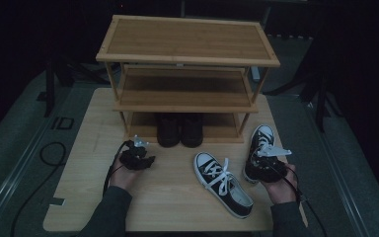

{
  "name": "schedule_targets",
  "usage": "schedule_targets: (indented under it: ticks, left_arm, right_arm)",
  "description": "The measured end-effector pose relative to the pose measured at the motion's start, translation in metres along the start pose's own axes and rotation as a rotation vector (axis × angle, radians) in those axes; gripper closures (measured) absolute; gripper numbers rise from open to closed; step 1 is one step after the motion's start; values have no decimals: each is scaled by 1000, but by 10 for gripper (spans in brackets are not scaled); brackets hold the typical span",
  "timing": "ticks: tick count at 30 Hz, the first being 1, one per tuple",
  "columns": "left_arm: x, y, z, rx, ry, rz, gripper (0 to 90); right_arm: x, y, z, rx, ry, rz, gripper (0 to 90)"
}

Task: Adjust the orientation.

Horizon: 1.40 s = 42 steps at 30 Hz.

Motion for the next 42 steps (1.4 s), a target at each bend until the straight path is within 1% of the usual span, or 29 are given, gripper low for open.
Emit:
schedule_targets:
  ticks: [1,2,5,9,12,17,22,29,35,39,42]
  left_arm:
    - [0,0,0,0,0,0,558]
    - [0,0,0,0,0,0,557]
    - [0,0,0,-2,0,0,557]
    - [0,0,0,-2,-1,0,557]
    - [0,0,0,-3,-2,-1,557]
    - [0,0,0,-3,-2,-1,557]
    - [0,0,0,-3,-2,0,557]
    - [0,0,0,-2,-2,1,556]
    - [0,0,0,-2,-2,0,556]
    - [0,0,0,-2,-2,1,556]
    - [0,-1,0,-2,-2,0,556]
  right_arm:
    - [0,-1,0,6,2,3,599]
    - [1,-3,1,9,8,5,626]
    - [5,-5,0,20,45,9,706]
    - [7,-6,-1,31,43,6,749]
    - [6,-7,-3,37,49,13,772]
    - [8,-11,-9,45,45,-6,791]
    - [9,-15,-15,44,52,-13,804]
    - [12,-18,-22,47,38,-32,824]
    - [14,-24,-29,50,50,-30,830]
    - [15,-30,-35,55,51,-40,834]
    - [17,-35,-40,62,61,-45,834]
Point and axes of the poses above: each handheld gripper's, and its own axes: z roughly forward along the jaws, y roughly out of its top, x roughly to its left, the point moved 10 cm from there along z, roughly forward along the jaws, and after that the axes turned 3 degrees about -y, right-handed, at the moved point
